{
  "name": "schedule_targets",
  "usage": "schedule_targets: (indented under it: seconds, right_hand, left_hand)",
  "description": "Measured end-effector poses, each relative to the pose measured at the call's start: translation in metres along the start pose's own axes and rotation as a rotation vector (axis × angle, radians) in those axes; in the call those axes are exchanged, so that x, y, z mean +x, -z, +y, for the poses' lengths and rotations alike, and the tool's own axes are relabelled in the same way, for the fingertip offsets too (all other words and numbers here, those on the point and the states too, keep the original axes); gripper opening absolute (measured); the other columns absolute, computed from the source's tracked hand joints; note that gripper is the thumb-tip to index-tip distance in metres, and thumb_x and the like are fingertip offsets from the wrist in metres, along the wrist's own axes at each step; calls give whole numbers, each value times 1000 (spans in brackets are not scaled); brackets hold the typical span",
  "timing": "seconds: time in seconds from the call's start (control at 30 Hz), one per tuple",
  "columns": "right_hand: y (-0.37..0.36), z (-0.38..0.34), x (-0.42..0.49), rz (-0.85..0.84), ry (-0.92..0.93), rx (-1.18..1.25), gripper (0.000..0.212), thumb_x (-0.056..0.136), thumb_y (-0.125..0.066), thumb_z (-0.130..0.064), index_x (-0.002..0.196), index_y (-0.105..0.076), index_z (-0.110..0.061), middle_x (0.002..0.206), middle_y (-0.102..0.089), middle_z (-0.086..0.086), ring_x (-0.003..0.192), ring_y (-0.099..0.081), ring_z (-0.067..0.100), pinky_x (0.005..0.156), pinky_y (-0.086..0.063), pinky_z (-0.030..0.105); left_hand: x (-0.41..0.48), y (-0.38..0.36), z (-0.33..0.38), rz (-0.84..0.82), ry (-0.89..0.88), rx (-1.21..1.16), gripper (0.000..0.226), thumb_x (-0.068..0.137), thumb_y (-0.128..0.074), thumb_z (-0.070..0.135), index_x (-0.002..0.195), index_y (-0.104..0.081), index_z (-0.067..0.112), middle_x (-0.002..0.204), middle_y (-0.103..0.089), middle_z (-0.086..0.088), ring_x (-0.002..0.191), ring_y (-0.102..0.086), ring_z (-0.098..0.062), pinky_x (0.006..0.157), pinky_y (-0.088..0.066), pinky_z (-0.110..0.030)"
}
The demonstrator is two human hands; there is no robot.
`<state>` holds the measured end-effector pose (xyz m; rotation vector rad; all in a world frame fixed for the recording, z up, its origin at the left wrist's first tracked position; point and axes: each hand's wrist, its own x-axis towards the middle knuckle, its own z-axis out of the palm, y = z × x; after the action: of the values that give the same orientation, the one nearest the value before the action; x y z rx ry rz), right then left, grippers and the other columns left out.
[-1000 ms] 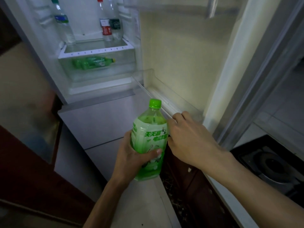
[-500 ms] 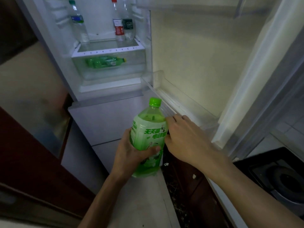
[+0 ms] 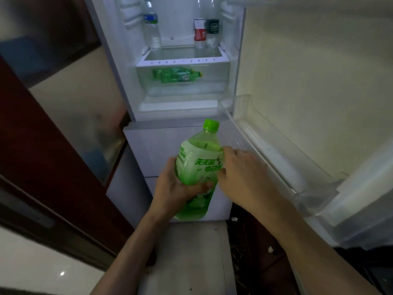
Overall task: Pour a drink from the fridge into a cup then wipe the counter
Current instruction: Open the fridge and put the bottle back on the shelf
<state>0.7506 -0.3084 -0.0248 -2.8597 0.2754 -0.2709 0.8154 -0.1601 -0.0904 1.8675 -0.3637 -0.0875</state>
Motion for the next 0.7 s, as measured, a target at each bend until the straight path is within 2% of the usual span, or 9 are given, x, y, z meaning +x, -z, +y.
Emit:
schedule_targets:
  seconds: [0.07,0.2,0.27,0.43,0.63,0.7]
  right_hand:
    - [1,-1,9,-20,-5,-11,23,90,-47,-19,111,-49,-11,105,-57,10,102,-53,29,84,-48,42]
    - [1,-3,36,-26,6,21,20,90,-47,-16,108,-52,-9,106,-58,10,100,-54,30,89,-47,47]
    - [-2,-4,53,-20,8,82,20,90,-48,-15,108,-53,-9,106,-58,10,97,-55,29,89,-46,45]
    - [-12,-17,105,43,12,236,20,88,-51,-12,106,-59,-10,97,-63,6,84,-56,23,69,-42,33]
    - [-9,-48,180,152,42,348,43,86,-51,-9,128,-56,-17,109,-67,3,95,-61,20,80,-50,33]
    - [-5,-58,208,174,49,369,44,87,-51,-10,130,-55,-20,110,-68,1,94,-63,19,83,-52,34]
  left_hand:
    - [6,1,-3,14,7,21,76,49,-91,39,113,-54,20,102,-69,7,89,-67,-3,73,-58,-28]
    - [26,3,-5,23,17,15,73,57,-93,23,117,-53,18,102,-68,7,87,-66,2,69,-55,-18]
    - [40,8,-4,22,17,-8,72,58,-92,20,118,-52,17,103,-68,6,87,-66,2,68,-55,-17]
    - [91,31,-9,58,-15,-16,72,57,-93,25,116,-53,18,104,-68,7,93,-67,-5,76,-58,-29]
    - [172,65,-14,69,-44,-30,75,52,-94,36,116,-56,23,104,-71,8,94,-69,-7,80,-59,-39]
    - [200,76,-10,68,-56,-54,78,50,-93,39,117,-54,26,104,-70,10,93,-68,-5,78,-59,-37]
